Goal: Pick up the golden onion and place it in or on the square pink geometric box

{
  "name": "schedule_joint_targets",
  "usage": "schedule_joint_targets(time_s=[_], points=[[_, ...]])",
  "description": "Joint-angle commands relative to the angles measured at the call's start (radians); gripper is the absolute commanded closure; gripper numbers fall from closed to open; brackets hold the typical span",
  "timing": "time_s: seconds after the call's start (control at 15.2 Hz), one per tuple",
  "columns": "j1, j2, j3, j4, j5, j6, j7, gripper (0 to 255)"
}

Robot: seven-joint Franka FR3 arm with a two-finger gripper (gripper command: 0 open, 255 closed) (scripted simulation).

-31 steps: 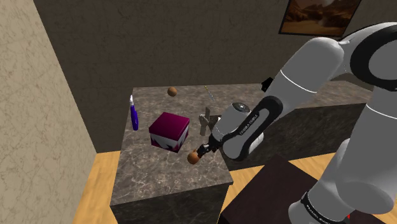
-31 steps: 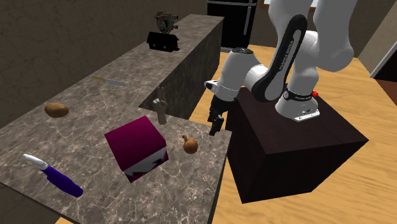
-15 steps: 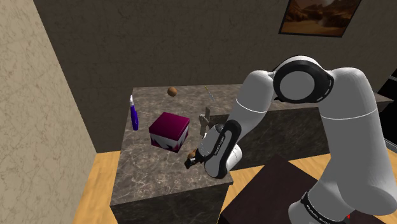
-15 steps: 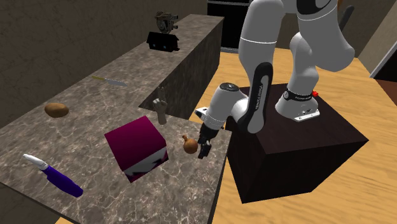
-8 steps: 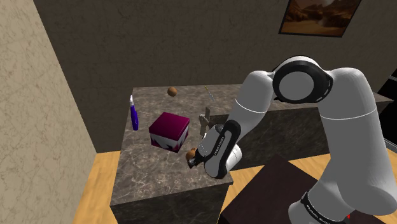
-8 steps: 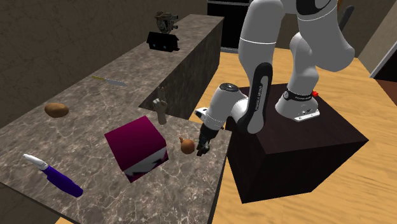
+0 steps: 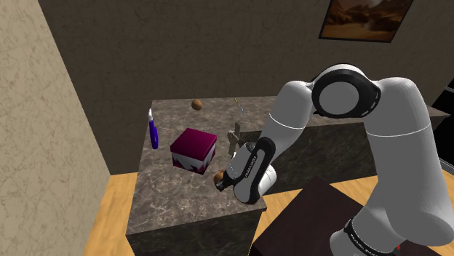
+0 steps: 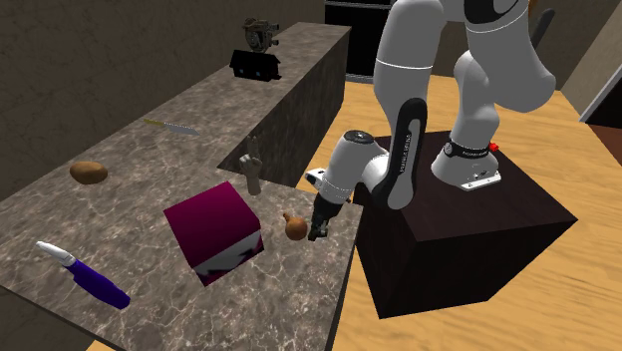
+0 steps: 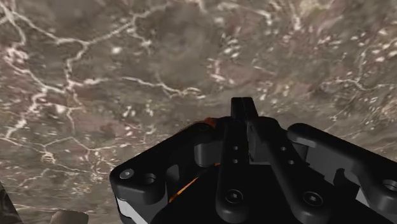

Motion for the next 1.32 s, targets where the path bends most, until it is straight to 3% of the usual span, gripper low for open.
schedule_joint_targets(time_s=[0.0,0.33,0.4,0.86,1.25], points=[[0.000,0.000,0.000,0.000,0.000,0.000,0.000,0],[-0.238,-0.135,0.109,0.003,-0.084,-0.200,-0.042,0],[-0.252,-0.141,0.117,0.006,-0.085,-0.212,-0.048,0],[-0.214,-0.013,0.086,0.086,-0.088,-0.163,-0.050,0],[-0.214,-0.013,0.086,0.086,-0.088,-0.163,-0.050,0]])
